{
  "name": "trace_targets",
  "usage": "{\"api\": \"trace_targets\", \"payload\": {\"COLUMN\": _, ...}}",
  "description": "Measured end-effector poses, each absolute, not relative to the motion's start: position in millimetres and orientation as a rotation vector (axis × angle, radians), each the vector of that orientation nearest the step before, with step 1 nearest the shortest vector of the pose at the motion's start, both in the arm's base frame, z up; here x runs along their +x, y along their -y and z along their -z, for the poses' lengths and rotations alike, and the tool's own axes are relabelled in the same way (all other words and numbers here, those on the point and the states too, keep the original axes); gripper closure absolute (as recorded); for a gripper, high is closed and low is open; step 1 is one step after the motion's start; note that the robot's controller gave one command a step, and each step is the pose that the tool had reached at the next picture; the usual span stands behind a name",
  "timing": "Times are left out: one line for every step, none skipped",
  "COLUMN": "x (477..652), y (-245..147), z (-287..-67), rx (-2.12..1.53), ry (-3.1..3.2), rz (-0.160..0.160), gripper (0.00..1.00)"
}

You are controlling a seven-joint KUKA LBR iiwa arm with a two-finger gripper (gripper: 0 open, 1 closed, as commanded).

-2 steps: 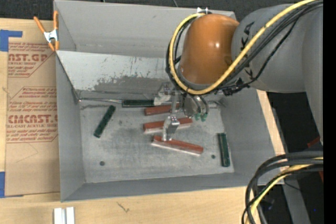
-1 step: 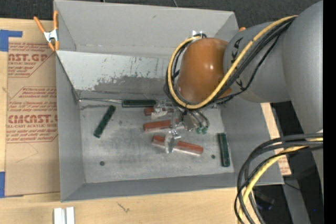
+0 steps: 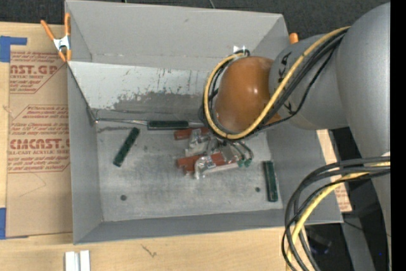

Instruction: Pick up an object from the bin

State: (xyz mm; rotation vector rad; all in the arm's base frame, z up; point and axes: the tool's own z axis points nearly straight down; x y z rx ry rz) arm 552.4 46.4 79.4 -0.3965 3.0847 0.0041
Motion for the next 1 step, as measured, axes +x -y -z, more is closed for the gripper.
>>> {"api": "trace_targets", "payload": {"x": 552.4, "y": -46.4, "z": -79.3, "rx": -0.396, "ry": -3.085, "rz": -0.004, "gripper": 1.0}}
